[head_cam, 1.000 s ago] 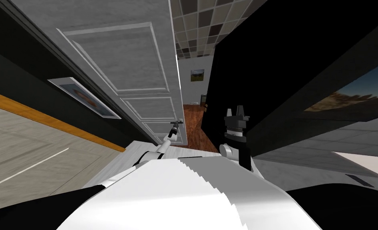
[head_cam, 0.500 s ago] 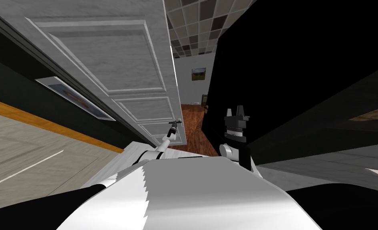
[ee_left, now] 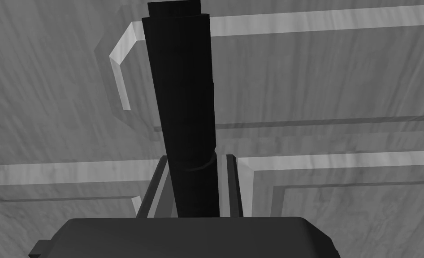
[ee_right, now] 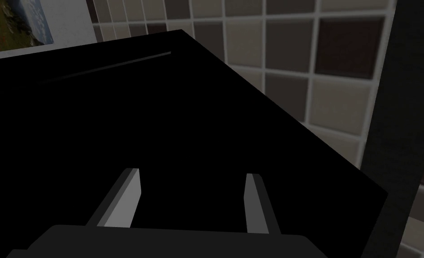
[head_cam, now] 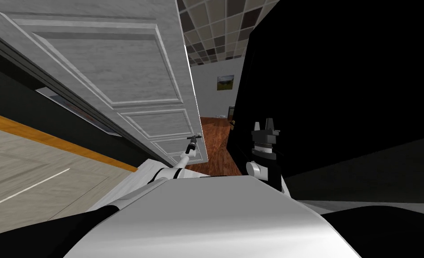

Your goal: Push the door open

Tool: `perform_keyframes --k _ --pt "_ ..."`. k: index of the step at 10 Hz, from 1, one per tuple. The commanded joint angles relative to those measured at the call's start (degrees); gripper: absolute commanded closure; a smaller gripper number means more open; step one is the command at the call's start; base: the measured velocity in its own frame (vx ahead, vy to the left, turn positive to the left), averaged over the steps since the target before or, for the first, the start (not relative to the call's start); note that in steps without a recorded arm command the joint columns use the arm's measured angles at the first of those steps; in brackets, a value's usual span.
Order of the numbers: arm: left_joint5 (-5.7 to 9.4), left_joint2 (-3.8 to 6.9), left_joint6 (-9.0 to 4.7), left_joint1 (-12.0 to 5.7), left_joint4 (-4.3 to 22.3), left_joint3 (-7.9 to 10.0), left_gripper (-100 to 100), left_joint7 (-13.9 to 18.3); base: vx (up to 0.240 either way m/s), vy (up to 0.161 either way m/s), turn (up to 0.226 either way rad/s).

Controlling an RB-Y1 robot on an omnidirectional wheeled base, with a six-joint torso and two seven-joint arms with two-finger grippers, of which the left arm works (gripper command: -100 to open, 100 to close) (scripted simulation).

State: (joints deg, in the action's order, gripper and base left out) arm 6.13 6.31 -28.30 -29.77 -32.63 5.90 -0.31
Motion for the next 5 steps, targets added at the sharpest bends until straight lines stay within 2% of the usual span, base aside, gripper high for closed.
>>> perform_keyframes --k 1,3,4,5 --pt "0.12 0.31 1.35 1.78 -2.9 0.88 100 -0.7 0.100 -0.070 0.029" --pt "0.12 0.31 1.35 1.78 -3.4 0.88 100 -0.7 0.017 -0.005 0.003" --pt "0.53 0.62 1.34 1.77 -3.2 2.36 100 -1.4 0.112 -0.067 0.114" --pt "0.62 0.69 1.34 1.77 -3.2 2.71 100 -1.6 0.178 -0.143 0.095"
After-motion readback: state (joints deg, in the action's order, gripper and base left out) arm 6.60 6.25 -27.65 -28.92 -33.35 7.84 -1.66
